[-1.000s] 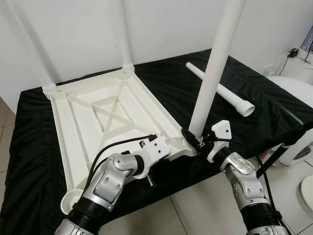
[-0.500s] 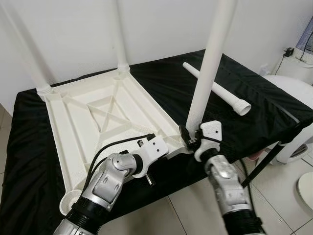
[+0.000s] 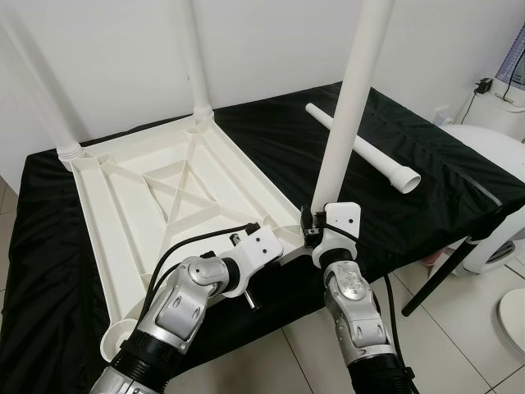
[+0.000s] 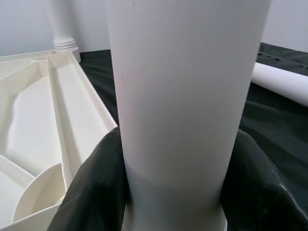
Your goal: Building children table
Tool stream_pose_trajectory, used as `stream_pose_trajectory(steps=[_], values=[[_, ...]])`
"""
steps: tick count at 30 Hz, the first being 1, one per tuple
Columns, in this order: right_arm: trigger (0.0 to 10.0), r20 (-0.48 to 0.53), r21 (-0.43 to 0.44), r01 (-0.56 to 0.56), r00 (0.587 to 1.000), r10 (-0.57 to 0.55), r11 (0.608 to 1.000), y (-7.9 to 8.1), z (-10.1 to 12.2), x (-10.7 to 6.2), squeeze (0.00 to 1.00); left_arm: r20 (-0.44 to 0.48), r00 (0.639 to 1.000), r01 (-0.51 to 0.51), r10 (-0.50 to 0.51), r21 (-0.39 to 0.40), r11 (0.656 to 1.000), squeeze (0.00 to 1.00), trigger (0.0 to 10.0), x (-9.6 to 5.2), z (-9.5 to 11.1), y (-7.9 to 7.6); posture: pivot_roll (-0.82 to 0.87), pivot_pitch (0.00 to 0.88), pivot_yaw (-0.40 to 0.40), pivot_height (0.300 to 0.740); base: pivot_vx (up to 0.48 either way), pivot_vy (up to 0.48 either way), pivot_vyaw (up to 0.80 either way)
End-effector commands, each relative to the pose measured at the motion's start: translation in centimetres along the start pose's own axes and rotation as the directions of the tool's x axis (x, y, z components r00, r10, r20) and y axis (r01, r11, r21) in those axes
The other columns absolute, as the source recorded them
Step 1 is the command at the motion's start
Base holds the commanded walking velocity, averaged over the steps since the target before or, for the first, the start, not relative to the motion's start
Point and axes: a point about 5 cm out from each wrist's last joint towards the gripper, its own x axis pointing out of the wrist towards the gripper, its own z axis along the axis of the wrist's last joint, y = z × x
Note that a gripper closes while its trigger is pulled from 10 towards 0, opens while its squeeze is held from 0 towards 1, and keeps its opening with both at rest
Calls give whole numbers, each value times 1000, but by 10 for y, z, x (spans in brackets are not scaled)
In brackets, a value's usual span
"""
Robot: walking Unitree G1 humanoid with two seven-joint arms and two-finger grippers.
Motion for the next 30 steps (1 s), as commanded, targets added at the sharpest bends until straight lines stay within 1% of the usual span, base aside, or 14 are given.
stream_pose_trajectory(steps=[1,5,6,7,9,13,14,16,19,20,24,25,27,30], values=[[10000,-19,35,21,1000,-21,999,3,-1,-2,0,-30,999,-22,22,-1,1000,0,10000,0,-6,-1,-126,68,86,740,0,0,0],[10000,-17,30,46,999,-45,999,-5,0,-1,0,-29,999,-25,25,-2,1000,0,10000,0,-6,0,-126,68,84,740,0,0,0],[10000,-13,28,49,999,-48,998,-7,0,-1,969,-29,999,-27,27,-1,1000,0,10000,0,-7,0,-126,68,84,740,0,0,0],[10000,-14,57,18,1000,-17,998,-6,0,0,1000,-28,999,-28,28,-1,1000,0,10000,0,-6,0,-126,68,84,740,0,0,0],[10000,-14,95,-21,1000,22,995,-3,1,0,1000,-28,999,-28,28,-2,1000,0,10000,0,-6,0,-126,68,84,740,0,0,0],[10000,4,77,-27,1000,26,997,-5,3,0,1000,-27,999,-29,29,-1,1000,0,10000,0,-6,0,-127,59,79,740,0,0,0],[10000,8,91,-65,998,64,994,-4,4,0,1000,-25,999,-29,29,-2,1000,0,10000,1,-6,0,-128,57,79,740,0,0,0],[10000,11,96,-93,996,92,991,-5,5,0,1000,-24,999,-29,29,-2,1000,0,10000,1,-6,-1,-128,56,78,740,0,0,0],[10000,13,114,-202,979,202,973,-4,6,2,1000,-22,999,-26,26,-3,1000,0,10000,1,-5,-2,-130,55,78,740,0,0,0],[10000,13,114,-202,979,202,973,-4,6,2,1000,-22,999,-26,26,-3,1000,0,10000,1,-5,-2,-130,55,78,740,0,0,0],[10000,13,112,-303,953,303,947,-11,8,7,1000,-19,1000,-20,20,0,1000,0,10000,2,-5,-4,-131,53,78,740,0,0,0],[10000,5,105,-335,942,337,936,-16,7,9,0,-18,1000,-18,18,1,1000,0,10000,2,-4,-4,-132,53,78,740,0,0,0],[10000,-9,76,-361,932,363,930,-22,6,12,0,-19,1000,-14,14,5,1000,0,10000,3,-5,-5,-131,53,78,740,0,0,0],[10000,-17,72,-389,920,391,918,-26,6,13,0,-20,1000,-12,12,6,1000,0,10000,3,-5,-6,-131,51,76,740,0,0,0]])
